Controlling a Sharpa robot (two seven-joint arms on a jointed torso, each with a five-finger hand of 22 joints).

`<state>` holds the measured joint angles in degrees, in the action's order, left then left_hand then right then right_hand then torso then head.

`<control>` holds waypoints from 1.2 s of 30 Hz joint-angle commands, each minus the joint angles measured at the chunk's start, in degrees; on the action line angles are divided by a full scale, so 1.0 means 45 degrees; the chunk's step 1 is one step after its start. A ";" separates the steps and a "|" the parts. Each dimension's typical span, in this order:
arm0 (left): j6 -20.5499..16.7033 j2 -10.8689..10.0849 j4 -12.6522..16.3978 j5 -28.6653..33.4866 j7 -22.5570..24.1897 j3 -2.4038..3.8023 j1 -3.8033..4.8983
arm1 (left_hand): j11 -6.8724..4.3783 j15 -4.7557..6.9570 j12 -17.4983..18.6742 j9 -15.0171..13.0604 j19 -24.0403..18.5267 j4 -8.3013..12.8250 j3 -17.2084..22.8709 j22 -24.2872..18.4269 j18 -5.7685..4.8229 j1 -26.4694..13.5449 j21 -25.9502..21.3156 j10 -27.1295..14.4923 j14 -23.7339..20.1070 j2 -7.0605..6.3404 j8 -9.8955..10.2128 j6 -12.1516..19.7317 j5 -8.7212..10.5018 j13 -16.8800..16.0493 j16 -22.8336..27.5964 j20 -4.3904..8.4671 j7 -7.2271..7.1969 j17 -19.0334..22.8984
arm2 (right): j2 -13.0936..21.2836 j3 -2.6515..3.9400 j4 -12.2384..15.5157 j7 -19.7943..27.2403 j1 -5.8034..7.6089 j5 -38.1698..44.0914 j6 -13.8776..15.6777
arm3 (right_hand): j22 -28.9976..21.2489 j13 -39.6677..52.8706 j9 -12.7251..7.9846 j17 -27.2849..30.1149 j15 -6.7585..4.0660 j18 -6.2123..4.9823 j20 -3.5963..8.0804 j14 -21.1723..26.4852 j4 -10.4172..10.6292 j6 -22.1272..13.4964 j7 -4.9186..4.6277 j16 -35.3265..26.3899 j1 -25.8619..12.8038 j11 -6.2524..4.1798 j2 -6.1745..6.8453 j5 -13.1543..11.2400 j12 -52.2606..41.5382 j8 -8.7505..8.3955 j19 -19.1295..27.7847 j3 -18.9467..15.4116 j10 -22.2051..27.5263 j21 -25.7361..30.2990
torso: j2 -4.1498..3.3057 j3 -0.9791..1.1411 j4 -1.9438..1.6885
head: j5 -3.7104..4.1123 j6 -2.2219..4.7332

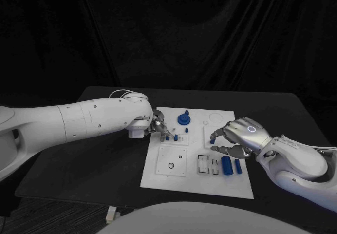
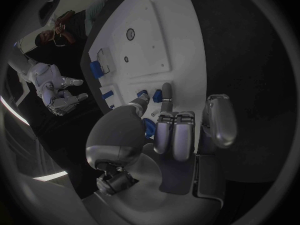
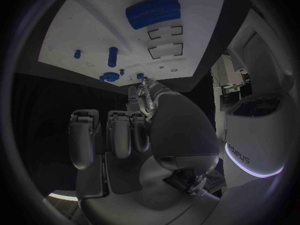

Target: Assemble the parts on the task board

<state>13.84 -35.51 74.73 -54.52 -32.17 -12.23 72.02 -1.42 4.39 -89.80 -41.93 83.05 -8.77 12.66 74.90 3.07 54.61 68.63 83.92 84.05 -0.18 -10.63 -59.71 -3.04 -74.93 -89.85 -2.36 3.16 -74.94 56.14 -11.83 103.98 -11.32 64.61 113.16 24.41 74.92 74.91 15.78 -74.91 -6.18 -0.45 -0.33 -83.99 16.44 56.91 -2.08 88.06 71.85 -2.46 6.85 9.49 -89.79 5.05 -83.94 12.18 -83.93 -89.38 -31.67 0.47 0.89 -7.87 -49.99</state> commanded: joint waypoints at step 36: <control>-0.4230 -0.3282 0.3705 0.0307 0.5111 0.0018 0.2039 | -0.0022 0.0013 -0.0045 -0.1326 0.0123 -0.1274 -0.3733 0.2320 0.0101 0.2940 0.0539 0.1350 0.1322 0.0263 -0.1417 0.0740 -0.0320 -0.3350 -0.0034 0.0122 -0.0121 -0.3346 | 0.0385 0.0007 0.0120 -0.0062 -0.0024 0.0057 0.0368 | 0.3288 0.3354 -0.0021 -0.2375 -0.0066 0.0052 0.0046 -0.1152 0.0003 0.0051 -0.0023 -0.0057 0.0115 -0.0018 0.0003 0.0082 -0.0047 -0.0036 -0.1244 0.0032 -0.1350 0.0035 | 0.0009 -0.0001 0.0007 | 0.0223 -0.0001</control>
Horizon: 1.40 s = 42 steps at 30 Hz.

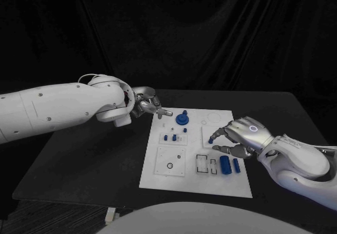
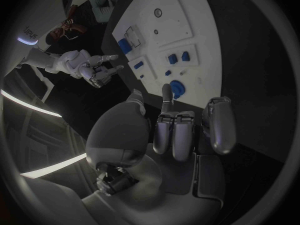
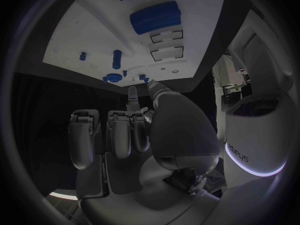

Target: Assemble the parts on the task board

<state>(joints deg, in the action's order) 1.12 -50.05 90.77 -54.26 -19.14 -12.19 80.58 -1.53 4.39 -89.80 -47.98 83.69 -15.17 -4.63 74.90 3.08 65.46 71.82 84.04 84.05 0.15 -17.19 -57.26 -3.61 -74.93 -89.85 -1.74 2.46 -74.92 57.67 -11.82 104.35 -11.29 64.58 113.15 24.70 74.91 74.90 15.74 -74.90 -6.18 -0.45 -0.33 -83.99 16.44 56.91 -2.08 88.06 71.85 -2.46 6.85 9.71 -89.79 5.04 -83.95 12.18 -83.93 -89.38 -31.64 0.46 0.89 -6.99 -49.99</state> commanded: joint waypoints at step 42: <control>-0.3005 0.3276 -0.3561 -0.9260 0.7381 0.0002 -0.1616 | 0.0940 -0.0314 1.7299 0.8006 0.0020 0.0943 0.4412 0.2237 0.0159 0.5423 -0.0241 -0.7289 0.0589 -0.1515 0.2962 0.0569 -0.1183 1.4866 0.2153 -0.0339 0.0589 0.0063 | 0.0001 0.0006 -0.0006 0.0117 -0.0021 0.0057 0.0511 | 0.3304 0.3355 -0.0005 -0.2393 -0.0062 0.0061 0.0043 -0.1156 0.0025 0.0115 -0.0013 -0.0047 0.0091 -0.0016 0.0008 0.0023 -0.0047 -0.0002 -0.1264 0.0021 -0.1350 0.0001 | -0.0012 -0.0003 -0.0011 | 0.0067 -0.0001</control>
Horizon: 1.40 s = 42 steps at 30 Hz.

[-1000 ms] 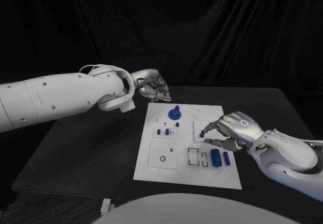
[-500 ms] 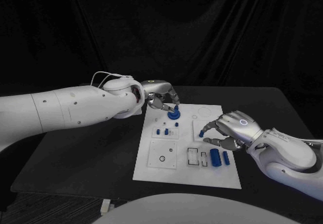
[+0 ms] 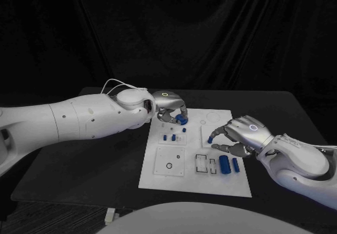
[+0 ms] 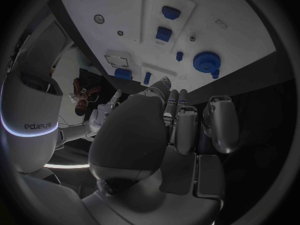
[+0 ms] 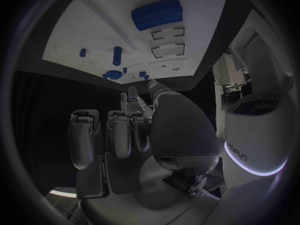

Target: Assemble the parts on the task board

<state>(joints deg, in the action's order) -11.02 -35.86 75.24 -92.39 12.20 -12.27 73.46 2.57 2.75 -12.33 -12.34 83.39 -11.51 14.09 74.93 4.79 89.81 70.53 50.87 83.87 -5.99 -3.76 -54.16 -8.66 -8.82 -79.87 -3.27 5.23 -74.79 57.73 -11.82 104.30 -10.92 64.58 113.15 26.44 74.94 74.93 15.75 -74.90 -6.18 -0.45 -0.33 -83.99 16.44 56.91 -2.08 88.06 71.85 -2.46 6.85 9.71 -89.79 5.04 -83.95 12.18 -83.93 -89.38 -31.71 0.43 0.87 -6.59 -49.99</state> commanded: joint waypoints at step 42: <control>0.0358 0.1898 -0.1951 -0.2529 0.0011 0.0023 -0.0756 | -0.0458 0.0353 0.0051 0.0516 -0.0099 0.0860 0.1633 0.2118 -0.0137 -0.0728 -0.0469 0.1075 0.0463 -0.0772 -0.0102 -0.0792 0.0455 0.0993 0.0063 0.0258 -0.0618 0.0468 | -0.0124 0.0005 -0.0025 0.0071 -0.0027 0.0058 0.0034 | 0.3285 0.3349 -0.0009 -0.2328 -0.0071 0.0052 0.0046 -0.1144 0.0008 0.0138 -0.0010 -0.0078 0.0132 -0.0027 0.0019 0.0022 -0.0047 0.0009 -0.1245 0.0029 -0.1350 0.0033 | 0.0012 0.0008 0.0014 | -0.0062 -0.0001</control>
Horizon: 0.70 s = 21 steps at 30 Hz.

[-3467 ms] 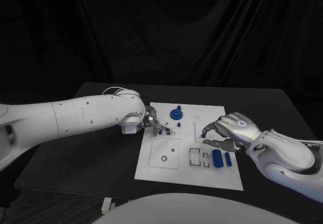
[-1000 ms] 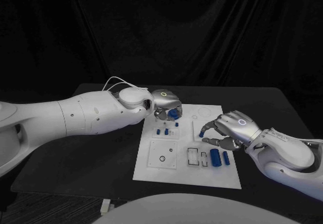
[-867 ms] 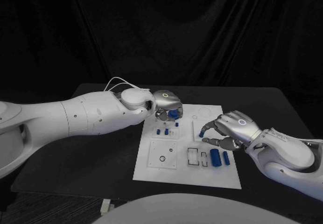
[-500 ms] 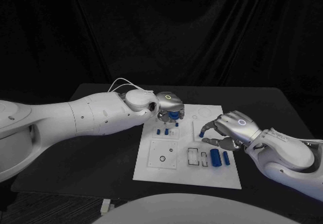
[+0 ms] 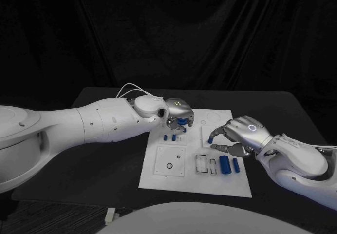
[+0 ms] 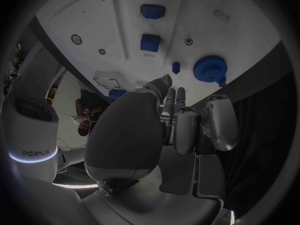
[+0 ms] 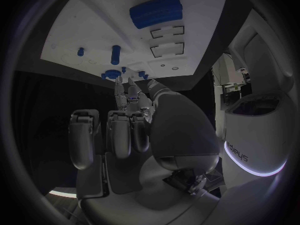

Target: Assemble the parts on the task board

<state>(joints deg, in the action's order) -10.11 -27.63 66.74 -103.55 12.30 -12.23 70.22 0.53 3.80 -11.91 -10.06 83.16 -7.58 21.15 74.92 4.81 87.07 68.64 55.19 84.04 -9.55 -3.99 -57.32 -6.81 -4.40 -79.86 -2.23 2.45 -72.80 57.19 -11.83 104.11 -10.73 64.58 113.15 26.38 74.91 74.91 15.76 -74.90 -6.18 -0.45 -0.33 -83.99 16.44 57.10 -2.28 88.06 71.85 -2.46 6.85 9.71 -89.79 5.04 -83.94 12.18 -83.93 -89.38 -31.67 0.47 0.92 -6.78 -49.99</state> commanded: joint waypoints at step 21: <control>0.0298 0.0536 -0.0672 -0.0050 -0.0087 0.0016 -0.0312 | 0.0048 0.0069 -0.0101 0.0071 -0.0155 0.0111 0.0231 0.2081 -0.0118 -0.0262 -0.0253 0.0307 0.0352 0.0000 -0.0002 -0.0013 0.0061 0.0020 0.0081 -0.0001 -0.0221 0.0093 | 0.0039 0.0006 0.0064 0.0007 -0.0027 0.0058 0.0040 | 0.3291 0.3353 -0.0013 -0.2310 -0.0075 0.0053 0.0048 -0.1141 0.0010 0.0097 0.0033 -0.0087 0.0136 -0.0028 0.0024 0.0018 -0.0047 0.0010 -0.1246 0.0027 -0.1350 0.0031 | -0.0002 0.0000 -0.0003 | 0.0045 -0.0001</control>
<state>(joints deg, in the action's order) -9.20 -25.44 63.91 -103.69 11.87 -12.22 69.00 0.63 3.79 -12.15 -9.81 82.74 -7.18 21.86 74.91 4.82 86.60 67.85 56.13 84.04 -9.54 -3.99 -57.36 -6.81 -4.36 -79.64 -2.24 1.80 -72.46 57.28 -11.82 104.22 -10.73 64.58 113.15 26.36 74.90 74.91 15.76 -74.90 -6.18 -0.45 -0.33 -83.99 16.44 57.10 -2.28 88.06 71.85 -2.46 6.85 9.71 -89.79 5.04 -83.94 12.18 -83.93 -89.38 -31.67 0.47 0.86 -6.65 -49.99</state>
